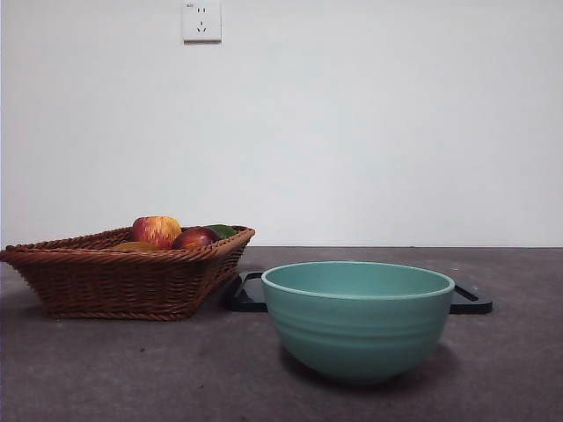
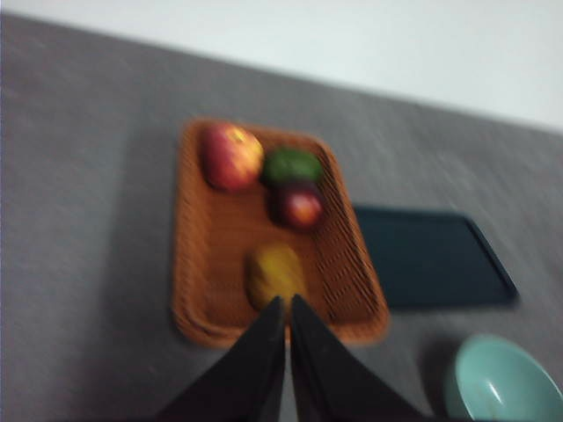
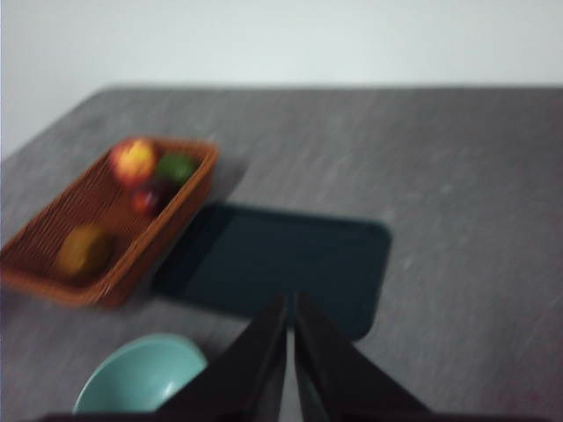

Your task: Pick up the wifruite, put it on the bowl, pick up the plate, put it on desk

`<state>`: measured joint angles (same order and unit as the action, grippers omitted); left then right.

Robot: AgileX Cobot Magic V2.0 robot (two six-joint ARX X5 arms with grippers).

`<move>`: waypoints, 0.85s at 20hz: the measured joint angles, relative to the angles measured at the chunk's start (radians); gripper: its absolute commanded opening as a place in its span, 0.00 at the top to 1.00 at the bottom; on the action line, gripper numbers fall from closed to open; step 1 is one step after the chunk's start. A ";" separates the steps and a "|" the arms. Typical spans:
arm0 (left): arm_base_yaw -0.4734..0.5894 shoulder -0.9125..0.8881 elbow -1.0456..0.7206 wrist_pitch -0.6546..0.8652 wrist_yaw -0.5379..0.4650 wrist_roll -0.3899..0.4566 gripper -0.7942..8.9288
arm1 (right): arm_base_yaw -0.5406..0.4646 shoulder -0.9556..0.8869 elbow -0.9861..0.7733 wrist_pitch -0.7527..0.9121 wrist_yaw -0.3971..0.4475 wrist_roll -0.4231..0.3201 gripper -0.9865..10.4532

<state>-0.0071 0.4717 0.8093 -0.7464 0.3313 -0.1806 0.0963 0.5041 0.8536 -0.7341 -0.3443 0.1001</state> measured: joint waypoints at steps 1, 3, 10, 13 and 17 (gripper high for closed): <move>0.000 0.031 0.027 -0.034 0.029 0.022 0.91 | 0.000 0.029 0.031 -0.039 -0.023 -0.019 0.91; 0.000 0.077 0.068 -0.093 0.069 0.056 0.91 | 0.000 0.067 0.069 -0.091 -0.060 -0.045 0.91; -0.030 0.190 0.148 -0.262 0.210 0.181 0.91 | 0.047 0.178 0.127 -0.278 -0.183 -0.147 0.91; -0.051 0.188 0.151 -0.299 0.222 0.206 0.91 | 0.096 0.197 0.127 -0.330 -0.185 -0.172 0.91; -0.057 0.188 0.151 -0.307 0.222 0.224 0.91 | 0.144 0.203 0.127 -0.342 -0.185 -0.179 0.91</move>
<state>-0.0639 0.6601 0.9604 -1.0534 0.5533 0.0433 0.2405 0.7067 0.9810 -1.0763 -0.5293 -0.0788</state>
